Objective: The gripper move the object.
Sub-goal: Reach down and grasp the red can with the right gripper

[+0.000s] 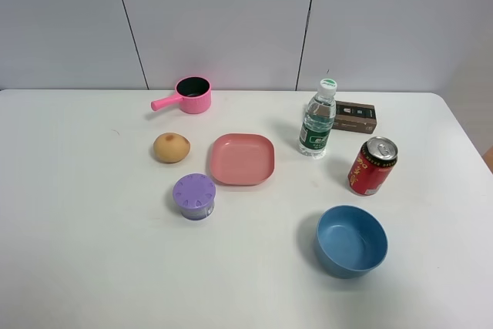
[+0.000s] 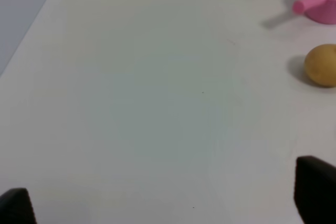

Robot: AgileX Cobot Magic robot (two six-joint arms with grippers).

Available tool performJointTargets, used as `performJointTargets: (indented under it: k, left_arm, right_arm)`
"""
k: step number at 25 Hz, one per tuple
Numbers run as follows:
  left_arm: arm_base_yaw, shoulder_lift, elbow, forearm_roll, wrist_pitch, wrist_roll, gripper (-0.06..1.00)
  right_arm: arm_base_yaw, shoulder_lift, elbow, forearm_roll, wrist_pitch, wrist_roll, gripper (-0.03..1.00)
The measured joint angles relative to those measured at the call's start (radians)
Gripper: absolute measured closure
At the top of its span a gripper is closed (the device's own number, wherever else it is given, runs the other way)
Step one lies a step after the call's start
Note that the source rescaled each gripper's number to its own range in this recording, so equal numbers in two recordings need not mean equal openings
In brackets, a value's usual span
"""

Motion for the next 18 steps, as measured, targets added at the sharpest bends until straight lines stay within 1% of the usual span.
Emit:
performJointTargets:
  k: [1, 18]
  left_arm:
    - [0.0, 0.0, 0.0, 0.0, 0.0, 0.0, -0.06]
    - [0.0, 0.0, 0.0, 0.0, -0.001, 0.0, -0.06]
  right_arm:
    - [0.0, 0.0, 0.0, 0.0, 0.0, 0.0, 0.97]
    - [0.0, 0.0, 0.0, 0.0, -0.021, 0.0, 0.97]
